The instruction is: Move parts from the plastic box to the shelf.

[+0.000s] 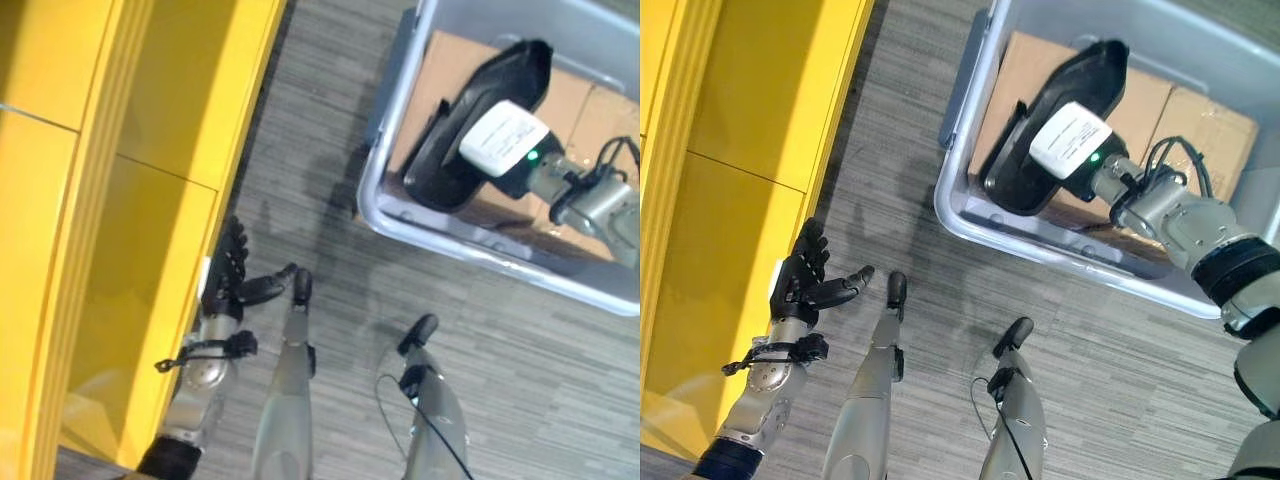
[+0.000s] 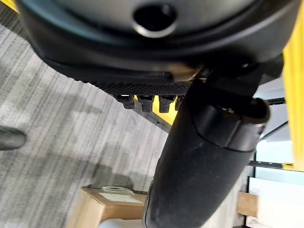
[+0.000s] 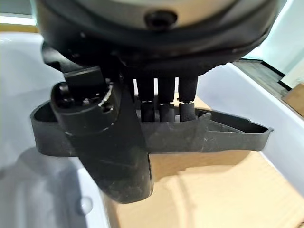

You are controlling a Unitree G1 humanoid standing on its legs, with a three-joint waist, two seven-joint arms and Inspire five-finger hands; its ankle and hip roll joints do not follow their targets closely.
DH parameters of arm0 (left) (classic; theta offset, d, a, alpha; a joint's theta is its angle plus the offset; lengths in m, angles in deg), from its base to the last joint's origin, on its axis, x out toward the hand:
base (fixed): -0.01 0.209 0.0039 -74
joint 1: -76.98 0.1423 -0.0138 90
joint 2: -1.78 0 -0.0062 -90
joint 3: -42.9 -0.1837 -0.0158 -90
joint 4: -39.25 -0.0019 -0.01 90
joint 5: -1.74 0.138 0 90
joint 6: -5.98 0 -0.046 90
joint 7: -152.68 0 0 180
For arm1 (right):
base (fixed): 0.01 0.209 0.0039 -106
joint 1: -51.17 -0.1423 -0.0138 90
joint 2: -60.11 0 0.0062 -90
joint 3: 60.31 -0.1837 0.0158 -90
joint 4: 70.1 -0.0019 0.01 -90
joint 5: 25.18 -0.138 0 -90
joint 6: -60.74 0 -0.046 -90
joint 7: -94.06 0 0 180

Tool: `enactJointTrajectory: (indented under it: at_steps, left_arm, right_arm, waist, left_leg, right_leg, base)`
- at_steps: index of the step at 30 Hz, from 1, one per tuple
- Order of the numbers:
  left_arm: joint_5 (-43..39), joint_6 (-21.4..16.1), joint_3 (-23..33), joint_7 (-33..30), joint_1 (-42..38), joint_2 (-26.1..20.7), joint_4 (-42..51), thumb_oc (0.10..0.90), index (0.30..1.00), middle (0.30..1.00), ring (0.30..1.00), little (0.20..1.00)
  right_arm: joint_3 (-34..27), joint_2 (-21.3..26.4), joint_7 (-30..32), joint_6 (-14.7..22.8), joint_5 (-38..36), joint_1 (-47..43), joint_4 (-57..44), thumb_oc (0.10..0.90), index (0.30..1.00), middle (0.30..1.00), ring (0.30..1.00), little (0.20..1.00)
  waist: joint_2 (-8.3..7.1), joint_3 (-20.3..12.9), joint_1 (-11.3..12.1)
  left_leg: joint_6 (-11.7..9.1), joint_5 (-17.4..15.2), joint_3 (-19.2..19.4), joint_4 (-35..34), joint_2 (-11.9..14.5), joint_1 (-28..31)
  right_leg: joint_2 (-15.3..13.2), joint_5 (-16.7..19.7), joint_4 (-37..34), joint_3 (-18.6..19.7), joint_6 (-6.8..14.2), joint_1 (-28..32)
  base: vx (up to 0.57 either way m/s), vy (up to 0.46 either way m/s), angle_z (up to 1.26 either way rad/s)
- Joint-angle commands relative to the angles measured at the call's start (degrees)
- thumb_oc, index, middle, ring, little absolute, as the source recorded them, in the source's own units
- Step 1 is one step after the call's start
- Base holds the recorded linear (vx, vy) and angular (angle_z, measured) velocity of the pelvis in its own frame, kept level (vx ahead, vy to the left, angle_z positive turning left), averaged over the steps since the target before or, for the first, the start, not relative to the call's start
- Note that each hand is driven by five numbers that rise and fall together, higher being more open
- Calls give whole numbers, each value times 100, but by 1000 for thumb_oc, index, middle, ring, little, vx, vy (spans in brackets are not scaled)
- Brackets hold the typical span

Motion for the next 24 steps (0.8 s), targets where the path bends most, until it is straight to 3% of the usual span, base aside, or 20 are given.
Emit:
enactJointTrajectory:
  at_steps: [1, 8, 12, 16, 20, 24]
  left_arm:
    - [4, -331, 214, 111, -58, -108, 500, 900, 1000, 1000, 1000, 1000]
    - [100, -217, 386, 332, 320, -155, 460, 900, 1000, 1000, 1000, 1000]
    - [386, -129, 591, 487, 587, -217, 564, 900, 1000, 1000, 1000, 1000]
    - [773, -170, 716, 600, 701, -295, 677, 900, 1000, 1000, 1000, 1000]
    - [883, -227, 693, 747, 708, -320, 855, 900, 1000, 1000, 1000, 1000]
    - [1191, -299, 633, 780, 677, -406, 1022, 900, 1000, 1000, 1000, 1000]
  right_arm:
    - [-294, 759, 209, -169, -136, -413, -281, 400, 300, 300, 300, 300]
    - [-1159, 1507, 400, -91, 7, 419, -1229, 400, 300, 300, 300, 300]
    - [-2573, 1692, 477, -32, -58, 1722, -1823, 400, 300, 300, 300, 300]
    - [-3900, 1374, 421, 151, -228, 3070, -2333, 400, 300, 300, 300, 300]
    - [-4408, 952, 332, 264, -428, 3572, -2557, 400, 300, 300, 300, 300]
    - [-4514, 665, 270, 302, -551, 3619, -2580, 400, 300, 300, 300, 300]
  waist:
    - [-153, 317, 74]
    - [-271, -321, 7]
    - [-295, -737, -106]
    - [-316, -1213, -218]
    - [-304, -1661, -292]
    - [-306, -1859, -331]
  left_leg:
    - [-425, -392, -23, -141, 383, 868]
    - [-482, -344, -4, -583, 484, 1802]
    - [-487, -400, 47, -694, 523, 2272]
    - [-467, -489, 173, -787, 496, 2728]
    - [-482, -596, 350, -836, 521, 3038]
    - [-497, -658, 475, -836, 543, 3149]
  right_leg:
    - [38, 116, -4, -52, 450, 857]
    - [162, 138, -499, -199, 485, 1862]
    - [214, 128, -800, -227, 512, 2393]
    - [247, 223, -1065, -232, 553, 2855]
    - [258, 362, -1320, -133, 596, 3116]
    - [263, 471, -1504, -66, 612, 3233]
  base:
    - [37, -17, 2]
    - [59, -3, -1]
    - [76, 9, -3]
    - [71, 18, -6]
    - [32, 29, -14]
    - [-5, 11, -19]
